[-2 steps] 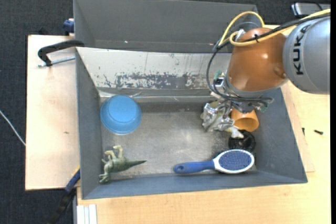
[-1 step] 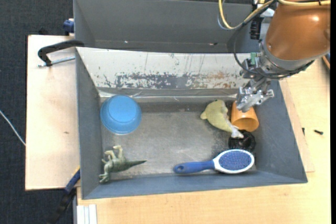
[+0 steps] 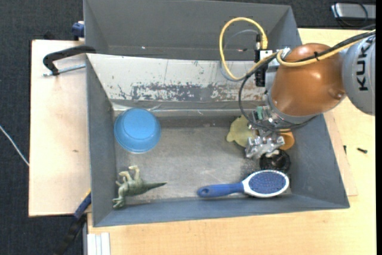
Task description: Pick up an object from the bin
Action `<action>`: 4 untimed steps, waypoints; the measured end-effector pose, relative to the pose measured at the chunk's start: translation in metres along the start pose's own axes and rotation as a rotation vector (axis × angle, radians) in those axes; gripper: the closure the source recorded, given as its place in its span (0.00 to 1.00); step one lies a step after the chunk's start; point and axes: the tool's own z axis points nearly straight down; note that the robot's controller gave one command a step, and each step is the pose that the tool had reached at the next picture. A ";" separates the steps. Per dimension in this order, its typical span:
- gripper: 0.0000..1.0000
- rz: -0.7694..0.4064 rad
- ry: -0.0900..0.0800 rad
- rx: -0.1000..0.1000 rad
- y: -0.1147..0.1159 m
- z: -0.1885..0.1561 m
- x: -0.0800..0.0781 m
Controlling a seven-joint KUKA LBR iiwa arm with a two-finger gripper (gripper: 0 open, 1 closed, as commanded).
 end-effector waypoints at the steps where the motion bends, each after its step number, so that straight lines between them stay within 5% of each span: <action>1: 1.00 0.040 0.002 0.006 -0.008 -0.153 0.006; 2: 0.00 0.039 0.000 -0.005 -0.006 -0.148 0.005; 3: 0.00 0.085 -0.002 -0.015 -0.023 -0.029 -0.029; 4: 0.00 0.177 0.003 -0.004 -0.035 0.009 -0.019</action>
Offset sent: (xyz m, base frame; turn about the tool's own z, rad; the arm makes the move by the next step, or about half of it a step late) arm 0.0043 -0.0065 0.1470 0.0354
